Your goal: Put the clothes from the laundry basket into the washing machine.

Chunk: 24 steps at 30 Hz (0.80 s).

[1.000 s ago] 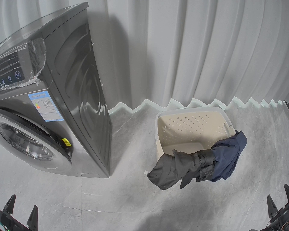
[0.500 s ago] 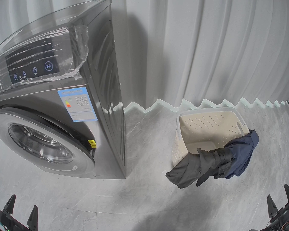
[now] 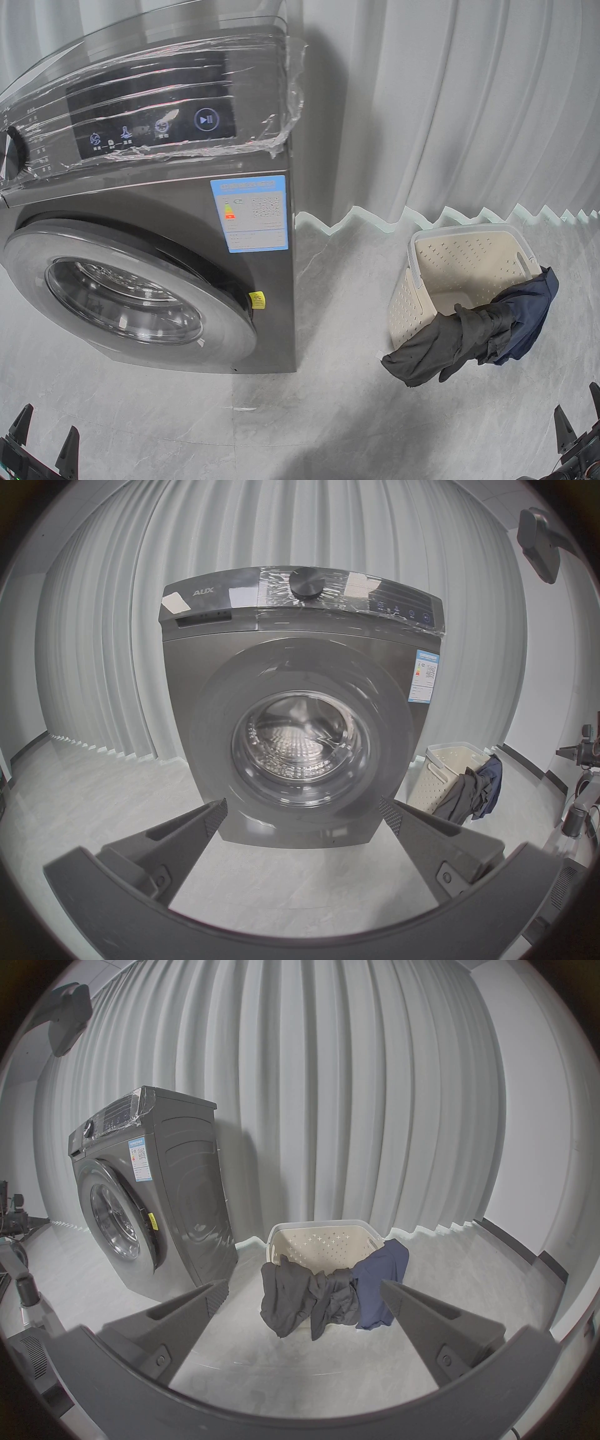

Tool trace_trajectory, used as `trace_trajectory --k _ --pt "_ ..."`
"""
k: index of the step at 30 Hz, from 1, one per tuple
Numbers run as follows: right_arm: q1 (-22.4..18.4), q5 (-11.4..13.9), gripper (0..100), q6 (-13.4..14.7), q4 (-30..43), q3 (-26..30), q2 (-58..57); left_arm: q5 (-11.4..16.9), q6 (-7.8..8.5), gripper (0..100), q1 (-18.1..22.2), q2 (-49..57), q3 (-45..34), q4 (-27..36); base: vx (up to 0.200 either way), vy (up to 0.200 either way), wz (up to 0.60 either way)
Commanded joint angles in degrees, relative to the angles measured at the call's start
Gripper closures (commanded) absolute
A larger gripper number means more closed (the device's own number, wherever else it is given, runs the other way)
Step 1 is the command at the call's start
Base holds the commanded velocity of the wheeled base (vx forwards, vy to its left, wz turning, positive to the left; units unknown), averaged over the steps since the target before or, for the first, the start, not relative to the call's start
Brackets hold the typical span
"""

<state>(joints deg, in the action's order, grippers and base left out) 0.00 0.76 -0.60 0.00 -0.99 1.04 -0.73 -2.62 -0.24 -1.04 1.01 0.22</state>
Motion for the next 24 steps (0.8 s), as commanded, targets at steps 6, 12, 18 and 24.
trace_trajectory --k 6,12,18,24 --pt "0.0 0.0 0 0.0 0.0 1.0 -0.9 -0.1 -0.02 0 0.0 0.8 -0.8 0.0 0.0 0.2 0.0" --pt "0.0 0.0 0 0.0 0.0 1.0 -0.9 -0.1 -0.02 0 0.0 0.8 -0.8 0.0 0.0 0.033 0.0" --pt "0.0 0.0 0 0.0 0.0 1.0 -0.9 -0.1 -0.02 0 0.0 0.8 -0.8 0.0 0.0 0.0 0.0" --pt "0.0 0.0 0 0.0 0.0 1.0 -0.9 -0.1 -0.02 0 0.0 0.8 -0.8 0.0 0.0 0.0 0.0"
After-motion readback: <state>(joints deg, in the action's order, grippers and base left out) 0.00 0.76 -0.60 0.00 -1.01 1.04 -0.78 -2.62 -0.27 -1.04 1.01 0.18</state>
